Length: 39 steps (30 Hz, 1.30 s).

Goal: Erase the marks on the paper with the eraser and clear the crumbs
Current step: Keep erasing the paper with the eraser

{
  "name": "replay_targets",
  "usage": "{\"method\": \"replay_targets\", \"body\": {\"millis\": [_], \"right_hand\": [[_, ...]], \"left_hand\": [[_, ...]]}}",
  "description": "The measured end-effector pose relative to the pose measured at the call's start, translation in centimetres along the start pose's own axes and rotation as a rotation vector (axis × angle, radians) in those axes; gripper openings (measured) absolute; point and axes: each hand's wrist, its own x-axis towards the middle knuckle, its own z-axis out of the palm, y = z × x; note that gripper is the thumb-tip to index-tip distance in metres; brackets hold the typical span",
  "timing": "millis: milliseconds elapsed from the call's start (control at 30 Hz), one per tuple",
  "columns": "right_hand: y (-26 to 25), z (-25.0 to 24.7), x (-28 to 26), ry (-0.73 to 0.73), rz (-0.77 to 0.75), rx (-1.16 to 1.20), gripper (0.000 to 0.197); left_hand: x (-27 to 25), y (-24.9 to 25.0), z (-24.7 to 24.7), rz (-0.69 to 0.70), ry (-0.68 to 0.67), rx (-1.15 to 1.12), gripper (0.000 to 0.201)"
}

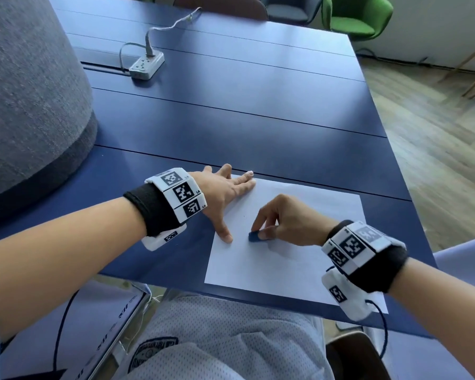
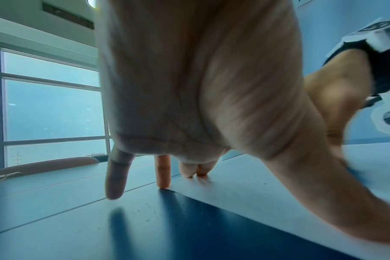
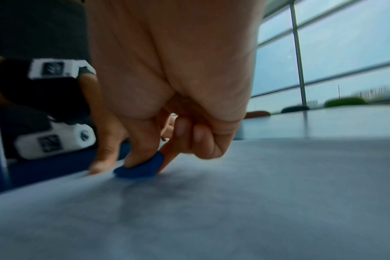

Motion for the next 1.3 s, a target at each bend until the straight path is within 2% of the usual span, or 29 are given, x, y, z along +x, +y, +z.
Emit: {"method": "replay_targets", "body": {"millis": [67,133,267,433,567,600,767,833,1000,1133,1167,1267,1300], "right_hand": [[0.5,-0.5,0.6,0.13,0.039,0.046,0.008],[0.8,-0.1,0.2,0.181,0.055,0.07,0.007],[0.2,1.0,-1.2,-0.015,0.009,0.068,0.009],[0.4,0.6,-0.4,0.203,0.071,0.019,0.008],[-0.4,1.3,-1.8,-0.037,0.016,0.009,0.01],[-0.6,0.9,-1.6,-0.052,0.019,-0.014,0.01],[-0.4,-0.9,2.4,0.181,0.083,0.009,0.008],[-0.3,-0.7,2.6,0.211,0.087,0.034,0.007],[-0.9,0.2,0.8,-0.057,0.019,0.038,0.009],[-0.5,0.0,0.9,0.08,0.064,0.078,0.008],[-0.6,0.3,0.4,0.058,0.053,0.072,0.007],[-1.5,1.3,-1.2,-0.132,0.0,0.016,0.009],[-1.6,1.1,-1.2,-0.128,-0.005,0.003,0.009]], "left_hand": [[-0.1,-0.1,0.0,0.0,0.004,-0.007,0.141],[-0.1,-0.1,0.0,0.0,0.01,-0.011,0.141],[0.0,-0.1,0.2,0.004,0.011,-0.01,0.141],[-0.1,-0.2,0.1,0.003,0.006,-0.019,0.141],[0.0,-0.1,0.3,0.003,0.008,-0.019,0.142],[0.1,-0.1,0.2,0.003,0.005,-0.014,0.142],[0.0,-0.1,0.1,0.003,-0.006,-0.019,0.14],[0.1,-0.1,0.1,0.007,-0.007,-0.026,0.14],[0.1,-0.2,0.2,0.008,0.007,-0.014,0.141],[0.1,-0.3,0.2,0.004,0.003,-0.026,0.141],[0.1,-0.3,0.2,0.002,-0.002,-0.028,0.142],[0.2,-0.2,0.2,0.002,0.005,-0.014,0.143],[0.2,-0.2,0.2,0.001,0.003,-0.012,0.143]]}}
